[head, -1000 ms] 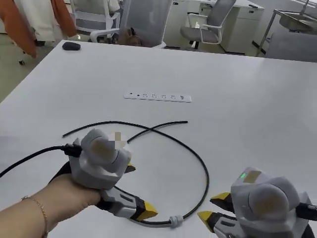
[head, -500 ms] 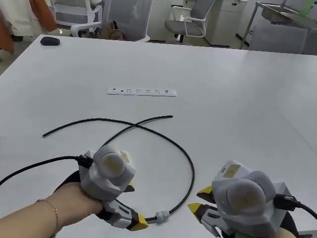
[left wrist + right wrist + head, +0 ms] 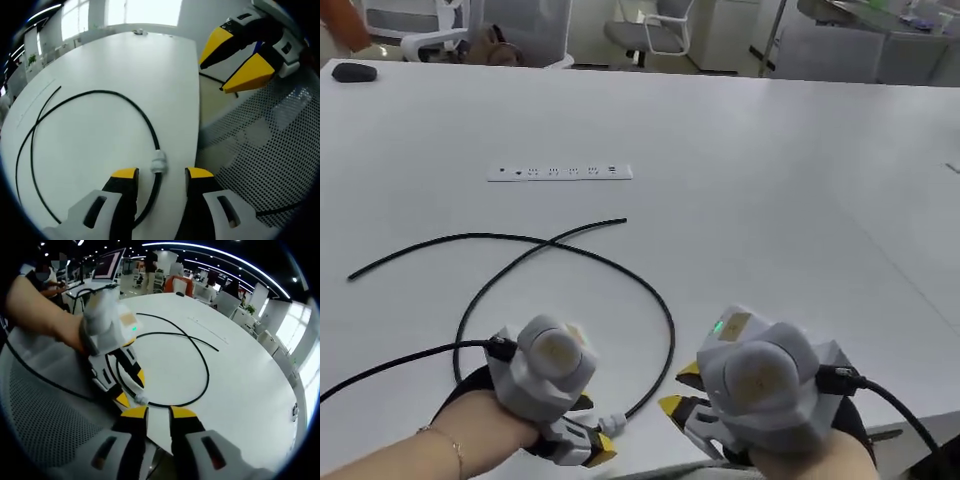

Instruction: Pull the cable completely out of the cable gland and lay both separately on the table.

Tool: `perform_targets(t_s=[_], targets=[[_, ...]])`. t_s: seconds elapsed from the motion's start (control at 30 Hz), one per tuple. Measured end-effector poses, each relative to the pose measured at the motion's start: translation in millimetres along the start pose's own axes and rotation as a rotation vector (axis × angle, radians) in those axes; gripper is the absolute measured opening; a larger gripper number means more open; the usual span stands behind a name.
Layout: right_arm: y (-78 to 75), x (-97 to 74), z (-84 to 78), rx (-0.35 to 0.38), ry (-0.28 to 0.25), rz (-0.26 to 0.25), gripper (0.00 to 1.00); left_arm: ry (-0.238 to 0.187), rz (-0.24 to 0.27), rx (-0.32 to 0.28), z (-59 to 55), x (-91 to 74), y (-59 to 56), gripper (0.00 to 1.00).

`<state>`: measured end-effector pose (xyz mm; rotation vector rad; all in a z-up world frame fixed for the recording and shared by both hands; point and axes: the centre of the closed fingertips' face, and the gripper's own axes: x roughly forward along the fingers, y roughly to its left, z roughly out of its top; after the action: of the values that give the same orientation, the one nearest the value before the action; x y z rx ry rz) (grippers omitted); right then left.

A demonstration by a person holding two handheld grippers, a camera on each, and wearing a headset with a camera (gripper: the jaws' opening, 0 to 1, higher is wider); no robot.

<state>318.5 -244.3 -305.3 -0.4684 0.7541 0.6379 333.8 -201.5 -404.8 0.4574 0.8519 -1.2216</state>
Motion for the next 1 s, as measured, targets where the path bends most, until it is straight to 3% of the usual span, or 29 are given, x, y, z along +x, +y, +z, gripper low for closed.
perform_targets(t_s=[0.07,0.17,0.23,0.3,0.37,0.47,0.53,0.57,0.63,0.77,0.87,1.0], targets=[[-0.7,-0.1,-0.2,0.000,0.000,-0.003,0.16,-0.019,0.017,0.013,2.9,1.7,0.9,0.36],[-1.6,-0.2,-0.5,0.002,0.000,-0.007,0.16,-0.012,0.028,0.021,1.0,4.4,0.7,0.29],[-1.7,-0.2,-1.2,0.000,0.003,-0.007,0.16,0.026,0.024,-0.071,-5.6,5.2,-0.6,0.28],[-2.3,-0.3,-1.8,0.000,0.006,-0.009,0.16,-0.007,0.017,-0.038,0.8,6.6,-1.4,0.24],[-2.7,-0.1,-2.0,0.003,0.007,-0.009,0.16,0.014,0.034,-0.025,-2.2,8.0,0.4,0.24],[-2.9,-0.1,-2.1,-0.001,0.009,-0.011,0.16,0.004,0.035,-0.010,-1.9,11.3,-1.2,0.23],[-3.1,-0.1,-2.1,0.000,0.009,-0.012,0.16,0.000,0.071,0.063,-1.2,12.4,4.1,0.18],[-3.1,-0.1,-2.0,0.000,0.009,-0.013,0.16,0.019,0.067,0.046,-5.9,12.2,1.3,0.18],[-3.2,-0.2,-2.2,-0.003,0.012,-0.014,0.16,0.007,0.067,0.049,-2.7,11.5,0.7,0.18],[-3.0,-0.1,-2.1,-0.005,0.013,-0.015,0.16,-0.004,0.068,0.074,-0.6,5.3,2.9,0.18],[-3.1,-0.3,-1.9,-0.005,0.013,-0.016,0.16,-0.039,0.064,0.046,7.8,-4.3,4.1,0.18],[-2.0,-0.4,-1.1,-0.007,0.010,-0.012,0.16,-0.072,0.043,0.046,19.8,-20.7,-2.7,0.18]])
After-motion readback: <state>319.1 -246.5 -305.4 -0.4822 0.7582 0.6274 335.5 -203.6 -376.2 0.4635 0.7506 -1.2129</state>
